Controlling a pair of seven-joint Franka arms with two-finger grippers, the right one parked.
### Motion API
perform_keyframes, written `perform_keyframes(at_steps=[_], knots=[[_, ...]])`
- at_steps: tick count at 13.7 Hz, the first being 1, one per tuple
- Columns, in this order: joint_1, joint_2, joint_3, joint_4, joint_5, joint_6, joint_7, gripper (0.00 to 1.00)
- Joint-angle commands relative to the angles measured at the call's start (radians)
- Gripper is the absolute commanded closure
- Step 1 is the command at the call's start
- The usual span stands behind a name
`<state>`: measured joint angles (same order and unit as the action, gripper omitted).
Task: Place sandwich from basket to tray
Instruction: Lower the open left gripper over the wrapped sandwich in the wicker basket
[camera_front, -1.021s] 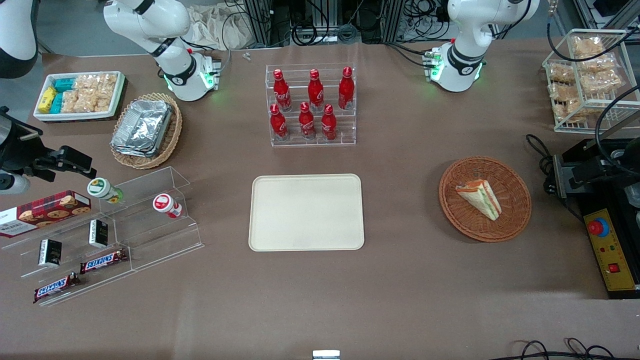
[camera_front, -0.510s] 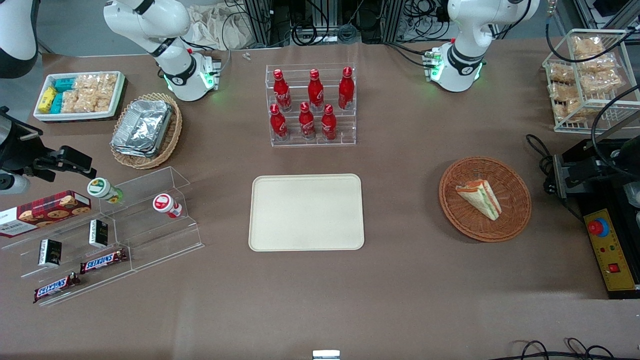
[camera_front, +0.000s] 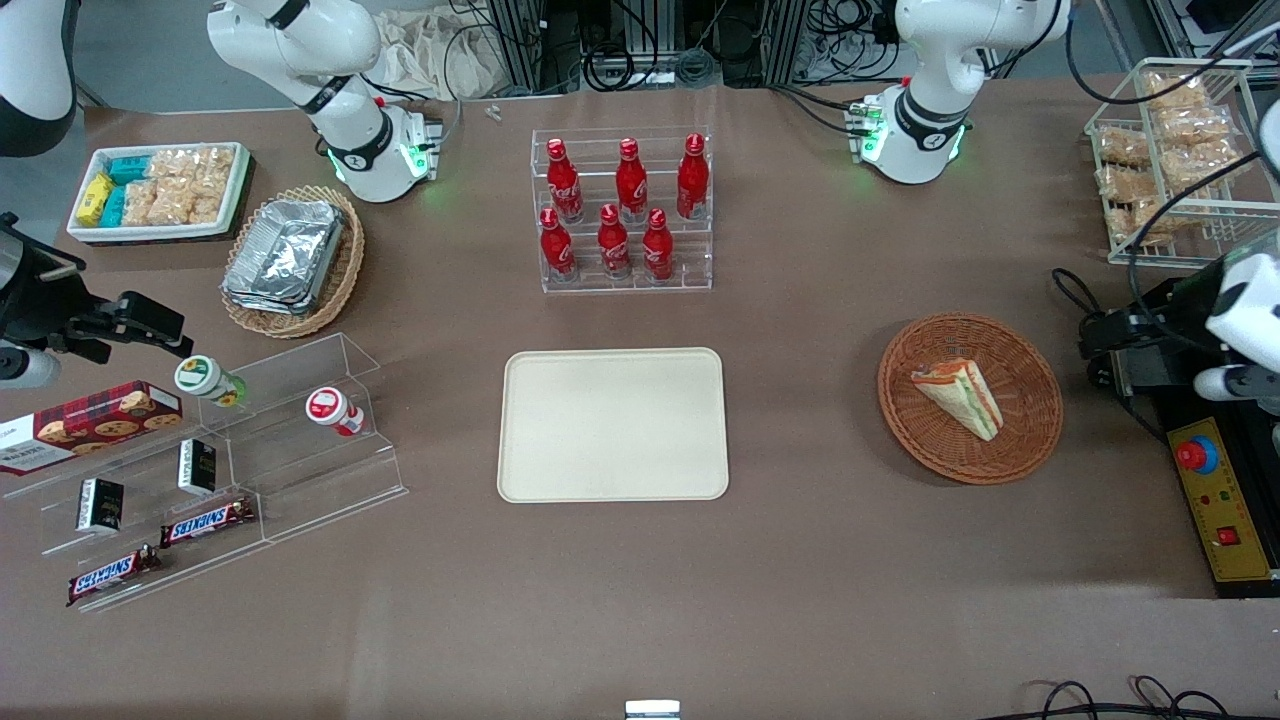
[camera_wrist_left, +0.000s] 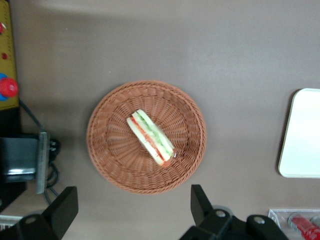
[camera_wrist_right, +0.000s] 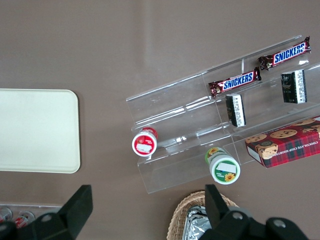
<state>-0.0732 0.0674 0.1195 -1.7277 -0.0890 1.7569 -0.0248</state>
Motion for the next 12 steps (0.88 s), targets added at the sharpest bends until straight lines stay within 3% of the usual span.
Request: perform_keyframes(at_steps=[1,7,12], knots=[[-0.013,-0.119,-0.026,-0.26,0.003,0.166,-0.069,0.0],[-0.013,-0.107,-0.046,-0.459,0.003,0.358,-0.21,0.0],[-0.023,-0.009,-0.057,-0.47,0.002,0.418,-0.368,0.0]])
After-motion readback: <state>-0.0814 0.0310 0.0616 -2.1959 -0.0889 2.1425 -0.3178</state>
